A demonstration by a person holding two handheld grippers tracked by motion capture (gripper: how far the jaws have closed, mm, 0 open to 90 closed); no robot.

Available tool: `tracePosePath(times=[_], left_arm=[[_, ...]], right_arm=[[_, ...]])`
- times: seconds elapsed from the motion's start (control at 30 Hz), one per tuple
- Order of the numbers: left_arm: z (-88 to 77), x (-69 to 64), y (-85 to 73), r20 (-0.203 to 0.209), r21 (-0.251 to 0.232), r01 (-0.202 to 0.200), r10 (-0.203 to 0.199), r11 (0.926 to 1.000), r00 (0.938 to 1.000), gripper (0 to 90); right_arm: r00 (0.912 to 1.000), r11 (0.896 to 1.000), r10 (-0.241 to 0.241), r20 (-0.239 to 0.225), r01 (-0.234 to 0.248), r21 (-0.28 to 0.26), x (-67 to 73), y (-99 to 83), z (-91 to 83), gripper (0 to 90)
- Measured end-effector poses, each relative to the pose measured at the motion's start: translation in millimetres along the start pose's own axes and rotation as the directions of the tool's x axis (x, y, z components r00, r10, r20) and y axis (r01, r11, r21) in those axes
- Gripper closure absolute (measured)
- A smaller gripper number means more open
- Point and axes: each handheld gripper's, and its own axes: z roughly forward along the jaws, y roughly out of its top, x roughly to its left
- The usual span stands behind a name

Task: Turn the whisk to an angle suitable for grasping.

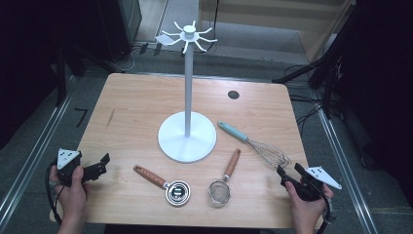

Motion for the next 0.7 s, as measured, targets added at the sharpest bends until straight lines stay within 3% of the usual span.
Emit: tracePosePath(times=[0.03,0.1,0.17,0.3,0.37,0.4,0.43,0.5,0.57,0.6,0.63,0.67,0.7], left_arm=[[0.0,0.1,0.0,0.002,0.0,0.001,-0.001,1.0,1.0,0.0],[-0.1,0.2,0.0,0.003,0.0,0.001,-0.001,1.0,1.0,0.0],[-1.0,0.2,-0.6,0.006,-0.012,0.005,-0.004,0.9999,1.0,0.0],[-1.9,1.3,-1.0,0.014,-0.011,0.012,-0.011,0.9999,0.9998,0.0],[-1.7,1.5,-0.8,0.012,-0.006,0.014,-0.014,0.9999,0.9998,0.0],[-1.8,1.7,-0.7,0.012,-0.004,0.011,-0.011,0.9999,0.9999,0.0],[-1.6,1.4,-0.7,0.012,-0.006,0.011,-0.011,0.9999,0.9999,0.0],[-1.6,1.4,-0.7,0.011,-0.005,0.011,-0.011,0.9999,0.9999,0.0],[-1.7,1.6,-0.8,0.012,-0.006,0.011,-0.011,0.9999,0.9999,0.0],[-1.7,1.6,-0.8,0.012,-0.006,0.011,-0.011,0.9999,0.9999,0.0],[-1.6,1.5,-0.9,0.013,-0.008,0.012,-0.012,0.9999,0.9998,0.0],[-1.7,1.6,-0.9,0.015,-0.009,0.011,-0.011,0.9999,0.9998,0.0],[-1.8,1.5,-1.0,0.014,-0.009,0.009,-0.009,0.9999,0.9999,0.0]], right_arm=[[0.9992,0.999,-0.04,-0.003,0.04,-0.005,5.0,5.6,-3.5,30.2],[0.9982,0.998,-0.061,-0.002,0.061,-0.003,7.3,8.3,-4.7,30.0],[0.9913,0.991,-0.13,-0.02,0.131,0.023,15.7,22.1,-8.3,30.0],[0.9709,0.967,-0.237,-0.03,0.239,0.086,27.2,41.1,-6.6,31.2],[0.9632,0.957,-0.267,-0.032,0.269,0.11,31.9,50.7,-2.6,34.3],[0.9632,0.957,-0.267,-0.032,0.269,0.11,31.9,50.7,-2.6,34.3],[0.9575,0.948,-0.285,-0.042,0.288,0.132,34.9,59.6,2.4,37.3],[0.9542,0.944,-0.296,-0.043,0.299,0.138,36.2,63.0,4.3,37.4],[0.9359,0.92,-0.347,-0.062,0.352,0.172,41.7,78.0,12.9,37.6],[0.9359,0.92,-0.347,-0.062,0.352,0.172,41.7,78.0,12.9,37.6],[0.9186,0.896,-0.385,-0.09,0.395,0.202,45.4,87.5,19.5,37.4],[0.9186,0.896,-0.385,-0.09,0.395,0.202,45.4,87.5,19.5,37.4],[0.9105,0.885,-0.4,-0.106,0.413,0.215,46.8,91.9,22.8,37.7]])
